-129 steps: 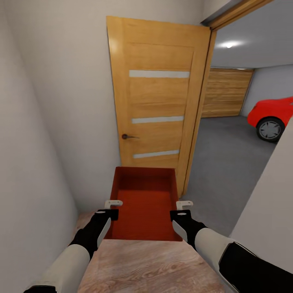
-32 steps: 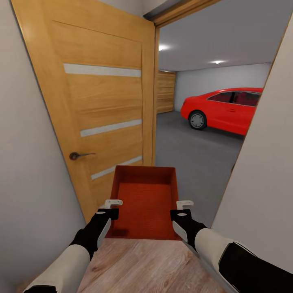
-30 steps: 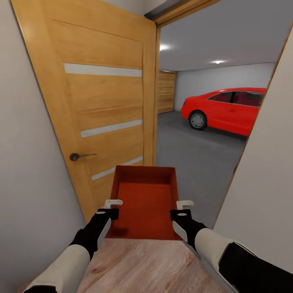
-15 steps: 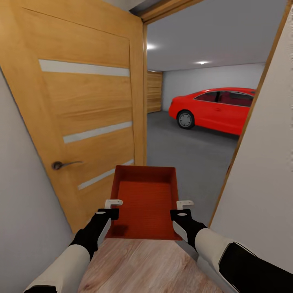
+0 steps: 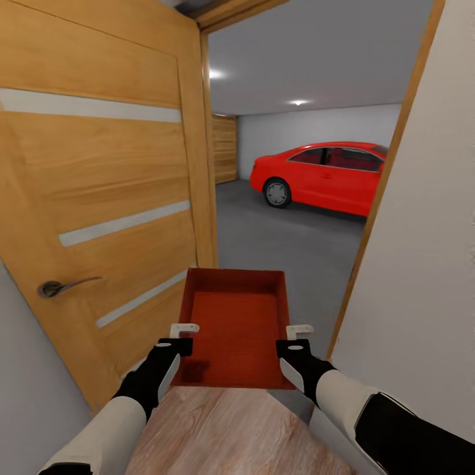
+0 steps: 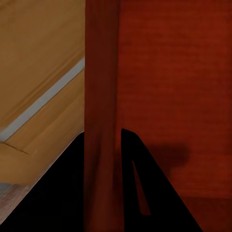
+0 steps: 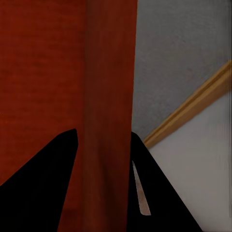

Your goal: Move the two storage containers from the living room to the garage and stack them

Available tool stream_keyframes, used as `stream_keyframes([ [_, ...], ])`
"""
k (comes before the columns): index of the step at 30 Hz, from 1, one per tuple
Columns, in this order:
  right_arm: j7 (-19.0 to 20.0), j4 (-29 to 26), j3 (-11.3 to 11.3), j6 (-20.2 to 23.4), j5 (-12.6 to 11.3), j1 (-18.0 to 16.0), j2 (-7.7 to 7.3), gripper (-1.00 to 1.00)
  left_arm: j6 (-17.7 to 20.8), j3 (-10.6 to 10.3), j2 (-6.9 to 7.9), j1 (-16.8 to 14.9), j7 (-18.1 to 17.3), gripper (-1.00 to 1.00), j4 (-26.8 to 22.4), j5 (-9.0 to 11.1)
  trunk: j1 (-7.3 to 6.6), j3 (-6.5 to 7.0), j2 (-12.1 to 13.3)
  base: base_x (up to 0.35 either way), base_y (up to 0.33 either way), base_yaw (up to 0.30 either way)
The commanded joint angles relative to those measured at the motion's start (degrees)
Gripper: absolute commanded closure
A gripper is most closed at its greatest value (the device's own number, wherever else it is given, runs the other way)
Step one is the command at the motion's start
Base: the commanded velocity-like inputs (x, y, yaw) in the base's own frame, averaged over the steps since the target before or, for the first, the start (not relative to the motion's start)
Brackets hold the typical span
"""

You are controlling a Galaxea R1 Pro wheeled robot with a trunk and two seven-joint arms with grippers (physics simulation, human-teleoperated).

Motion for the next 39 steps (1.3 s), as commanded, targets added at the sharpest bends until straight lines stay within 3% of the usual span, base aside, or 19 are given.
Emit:
stream_keyframes([
  [1, -0.1, -2.0, 2.8, 0.3, 1.3, -0.1, 0.03, 1.00, 3.4, -0.2, -0.75, 0.0, 0.0, 1.00, 0.0, 0.7, 0.05, -0.13, -0.1, 0.151, 0.085, -0.228],
  [15, -0.1, -2.0, 2.8, 0.3, 1.3, -0.1, 0.03, 1.00, 3.4, -0.2, -0.75, 0.0, 0.0, 1.00, 0.0, 0.7, 0.05, -0.13, -0.1, 0.152, 0.088, -0.202],
  [28, -0.1, -2.0, 2.8, 0.3, 1.3, -0.1, 0.03, 1.00, 3.4, -0.2, -0.75, 0.0, 0.0, 1.00, 0.1, 0.6, 0.05, -0.13, -0.1, 0.223, 0.188, -0.010],
  [39, -0.1, -2.0, 2.8, 0.3, 1.2, -0.1, -0.06, 1.00, 3.4, -0.2, -0.75, 0.0, 0.0, 1.00, 0.0, 0.6, 0.05, -0.13, -0.1, 0.095, 0.016, 0.000],
])
